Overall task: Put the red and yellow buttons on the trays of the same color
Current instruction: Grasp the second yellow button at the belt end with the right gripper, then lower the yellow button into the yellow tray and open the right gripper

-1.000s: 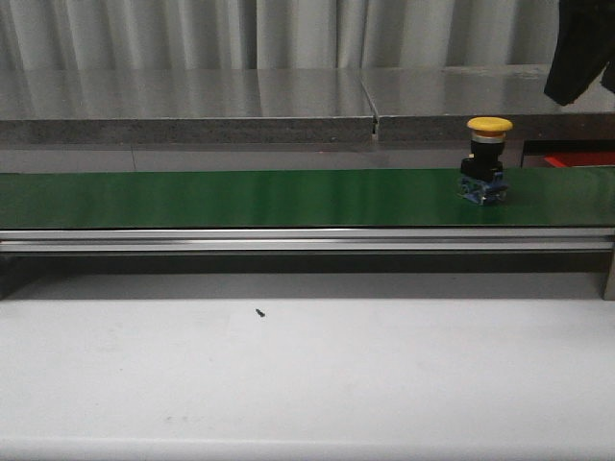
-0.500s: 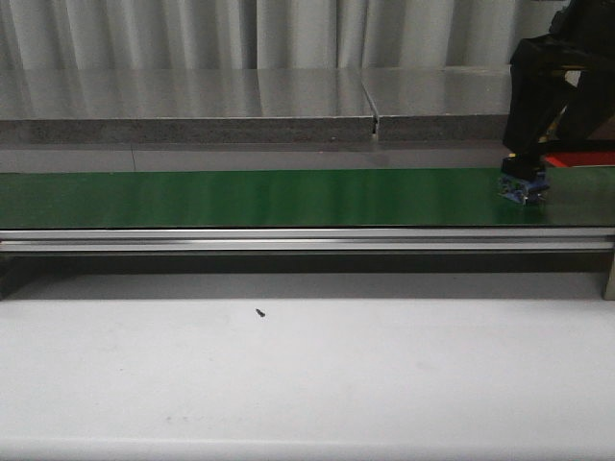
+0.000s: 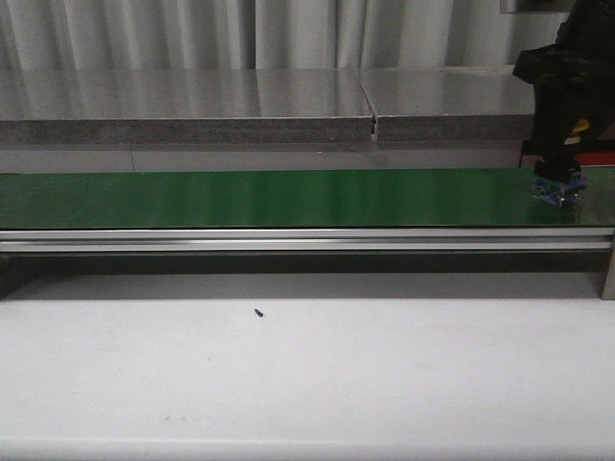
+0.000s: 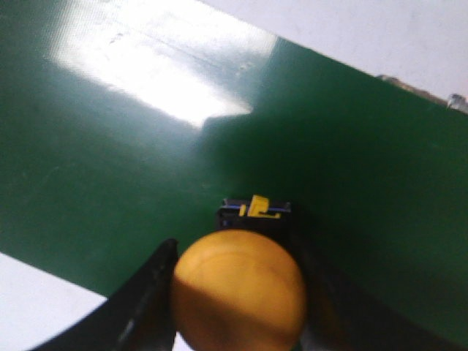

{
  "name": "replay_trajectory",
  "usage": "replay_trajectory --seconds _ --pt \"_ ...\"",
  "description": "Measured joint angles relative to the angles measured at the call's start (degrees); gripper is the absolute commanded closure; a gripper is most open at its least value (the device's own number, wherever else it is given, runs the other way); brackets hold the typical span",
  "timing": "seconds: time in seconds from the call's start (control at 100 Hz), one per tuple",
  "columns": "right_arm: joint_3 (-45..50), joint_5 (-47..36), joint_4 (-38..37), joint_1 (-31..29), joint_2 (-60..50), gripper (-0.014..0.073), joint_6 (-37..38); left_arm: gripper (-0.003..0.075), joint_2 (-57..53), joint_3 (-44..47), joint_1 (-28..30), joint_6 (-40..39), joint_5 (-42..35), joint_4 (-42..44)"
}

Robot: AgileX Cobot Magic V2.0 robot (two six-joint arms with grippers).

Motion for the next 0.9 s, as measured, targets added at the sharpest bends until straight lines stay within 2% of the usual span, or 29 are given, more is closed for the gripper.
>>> replay_trajectory --seconds 0.13,0.22,0.39,0.62,0.76,0.9 --pt "-2.03 3.8 0.22 -1.97 -1.35 0.0484 0.0 0.0739 0.0 0.0 0.0 0.0 0.0 0.0" --pt "-3.44 4.95 0.63 -5.72 -3.74 0.0484 0.0 0.0739 0.0 0.0 0.0 0.0 0.0 0.0" --pt "-4.12 5.64 4.07 -17.65 -7.14 0.0484 0.0 0.0739 0.0 0.0 0.0 0.0 0.0 0.0" --pt "-4.12 5.22 9.6 -33.01 -5.27 0.0484 0.0 0.0739 0.0 0.0 0.0 0.0 0.0 0.0" --pt "-4.12 4.41 11.24 -37.61 -2.53 0.0484 0.1 0.0739 0.0 0.0 0.0 0.0 0.0 0.0" --pt "-4.12 3.28 11.58 -38.97 1.21 0.0484 0.1 0.0739 0.0 0.0 0.0 0.0 -0.09 0.0"
